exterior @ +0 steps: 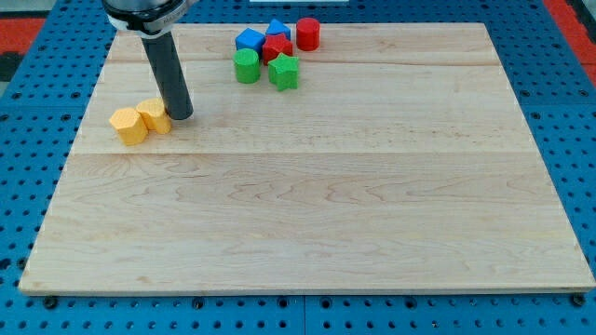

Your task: Separate the yellow heart from the yellow hexagon

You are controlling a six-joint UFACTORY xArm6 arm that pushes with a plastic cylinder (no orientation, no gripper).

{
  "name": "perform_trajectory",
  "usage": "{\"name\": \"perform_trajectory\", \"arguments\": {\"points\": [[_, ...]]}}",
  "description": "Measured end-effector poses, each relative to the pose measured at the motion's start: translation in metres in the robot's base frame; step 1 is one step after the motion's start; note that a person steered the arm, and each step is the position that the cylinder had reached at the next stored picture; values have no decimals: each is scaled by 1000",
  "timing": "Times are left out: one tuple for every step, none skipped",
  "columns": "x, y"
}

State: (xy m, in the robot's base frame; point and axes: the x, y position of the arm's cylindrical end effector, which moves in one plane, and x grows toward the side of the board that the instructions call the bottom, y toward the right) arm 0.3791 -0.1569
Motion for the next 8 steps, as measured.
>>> {"name": "perform_trajectory", "arguments": {"points": [[5,0],[2,-6],[0,-3],[0,4],[-1,12],[-1,19],[-21,19],[-34,16]]}}
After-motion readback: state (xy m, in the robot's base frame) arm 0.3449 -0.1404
